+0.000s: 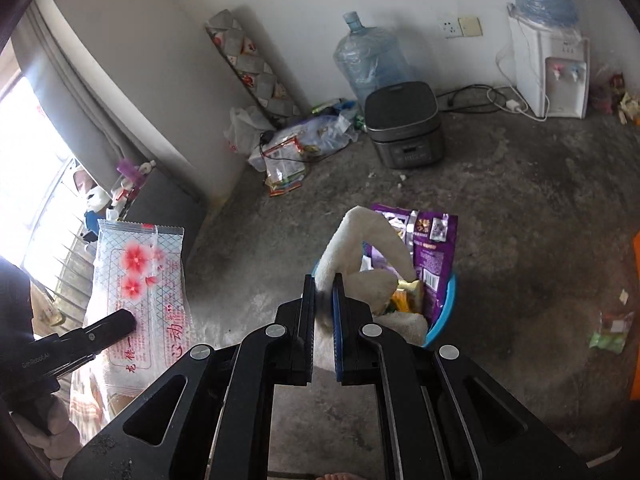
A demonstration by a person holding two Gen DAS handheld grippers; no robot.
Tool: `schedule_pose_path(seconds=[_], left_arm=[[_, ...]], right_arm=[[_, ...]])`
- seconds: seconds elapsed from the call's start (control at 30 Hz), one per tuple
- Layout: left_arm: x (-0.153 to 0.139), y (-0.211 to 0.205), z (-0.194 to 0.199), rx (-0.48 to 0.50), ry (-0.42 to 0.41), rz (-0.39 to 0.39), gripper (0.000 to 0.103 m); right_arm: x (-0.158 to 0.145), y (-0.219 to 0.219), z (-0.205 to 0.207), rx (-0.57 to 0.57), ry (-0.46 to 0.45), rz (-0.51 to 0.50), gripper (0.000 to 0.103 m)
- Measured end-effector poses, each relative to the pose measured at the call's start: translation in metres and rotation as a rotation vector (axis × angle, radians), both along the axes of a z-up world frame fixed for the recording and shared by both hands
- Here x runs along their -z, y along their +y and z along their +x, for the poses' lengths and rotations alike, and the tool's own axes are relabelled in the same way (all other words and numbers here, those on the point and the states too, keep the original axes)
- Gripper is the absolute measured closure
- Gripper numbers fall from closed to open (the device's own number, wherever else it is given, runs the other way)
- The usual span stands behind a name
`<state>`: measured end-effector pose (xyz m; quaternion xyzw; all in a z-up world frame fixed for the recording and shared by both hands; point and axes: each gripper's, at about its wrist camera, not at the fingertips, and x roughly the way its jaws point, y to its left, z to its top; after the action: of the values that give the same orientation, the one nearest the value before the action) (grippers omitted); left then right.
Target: Collect trash
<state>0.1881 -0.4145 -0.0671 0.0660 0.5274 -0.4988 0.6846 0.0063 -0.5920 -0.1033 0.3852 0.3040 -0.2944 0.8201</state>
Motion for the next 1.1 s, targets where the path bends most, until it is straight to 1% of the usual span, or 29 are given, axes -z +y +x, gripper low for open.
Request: schedule_pose_path(seconds=[0.07, 0.1, 0.13, 0.17, 0.2, 0.23, 0.27, 0.3, 0.33, 0.37, 0.43, 0.47, 0.53, 0.6, 0.7, 0.77, 0.8, 0.87, 0.9, 0.97, 1.03, 1.1], left_arm=[[0.017, -0.023, 0.004, 0.026, 0.030, 0.018, 0.101], [0.027, -0.035, 0.006, 0.030, 0.038, 0.028, 0.101], [0.038, -0.047, 0.009, 0.039, 0.054, 0.034, 0.097], [0.051, -0.058, 0.012, 0.049, 0.081, 0.040, 0.083], [0.066, -0.071, 0.014, 0.053, 0.100, 0.070, 0.072], [0.078, -0.081, 0.016, 0.047, 0.094, 0.127, 0.055], [0.084, -0.089, 0.017, 0.031, 0.070, 0.155, 0.055], [0.085, -0.093, 0.017, 0.032, 0.054, 0.136, 0.055], [0.085, -0.094, 0.017, 0.042, 0.045, 0.112, 0.054], [0.087, -0.094, 0.017, 0.044, 0.046, 0.111, 0.050], [0.090, -0.085, 0.021, 0.037, 0.071, 0.115, 0.050], [0.088, -0.081, 0.024, 0.032, 0.071, 0.117, 0.050], [0.080, -0.068, 0.027, 0.019, 0.042, 0.111, 0.050], [0.062, -0.051, 0.031, 0.004, 0.014, 0.078, 0.050], [0.023, -0.019, 0.029, -0.013, -0.049, 0.010, 0.046], [-0.007, 0.006, 0.024, -0.029, -0.115, -0.028, 0.035], [-0.021, 0.020, 0.021, -0.037, -0.146, -0.047, 0.032], [-0.048, 0.049, 0.014, -0.073, -0.209, -0.075, 0.021], [-0.059, 0.065, 0.009, -0.105, -0.234, -0.081, 0.019], [-0.080, 0.095, 0.000, -0.190, -0.282, -0.072, 0.005], [-0.098, 0.125, -0.012, -0.294, -0.333, -0.057, 0.005], [-0.111, 0.153, -0.023, -0.381, -0.376, -0.029, 0.005]], right_arm=[[0.014, -0.011, 0.008, 0.015, 0.016, 0.027, 0.096], [0.023, -0.016, 0.012, 0.019, 0.018, 0.041, 0.093], [0.033, -0.022, 0.017, 0.025, 0.027, 0.045, 0.091], [0.046, -0.027, 0.022, 0.026, 0.042, 0.052, 0.085], [0.062, -0.033, 0.025, 0.027, 0.066, 0.065, 0.065], [0.079, -0.039, 0.029, 0.031, 0.094, 0.085, 0.054], [0.097, -0.044, 0.029, 0.044, 0.126, 0.113, 0.054], [0.111, -0.048, 0.025, 0.067, 0.145, 0.152, 0.054], [0.122, -0.049, 0.020, 0.090, 0.146, 0.193, 0.054], [0.127, -0.049, 0.013, 0.112, 0.136, 0.223, 0.054], [0.127, -0.044, 0.003, 0.125, 0.121, 0.228, 0.054], [0.124, -0.041, 0.000, 0.122, 0.121, 0.223, 0.054], [0.117, -0.035, -0.005, 0.116, 0.112, 0.218, 0.054], [0.103, -0.030, -0.008, 0.108, 0.099, 0.194, 0.054], [0.071, -0.016, -0.007, 0.069, 0.056, 0.123, 0.053], [0.044, -0.005, -0.002, 0.025, 0.020, 0.056, 0.050], [0.030, 0.003, 0.000, -0.002, 0.000, 0.023, 0.047], [0.000, 0.020, 0.003, -0.057, -0.041, -0.051, 0.040], [-0.015, 0.031, 0.005, -0.087, -0.064, -0.093, 0.035], [-0.044, 0.052, 0.007, -0.154, -0.110, -0.174, 0.029], [-0.072, 0.078, 0.008, -0.221, -0.147, -0.275, 0.020], [-0.097, 0.104, 0.007, -0.286, -0.187, -0.363, 0.015]])
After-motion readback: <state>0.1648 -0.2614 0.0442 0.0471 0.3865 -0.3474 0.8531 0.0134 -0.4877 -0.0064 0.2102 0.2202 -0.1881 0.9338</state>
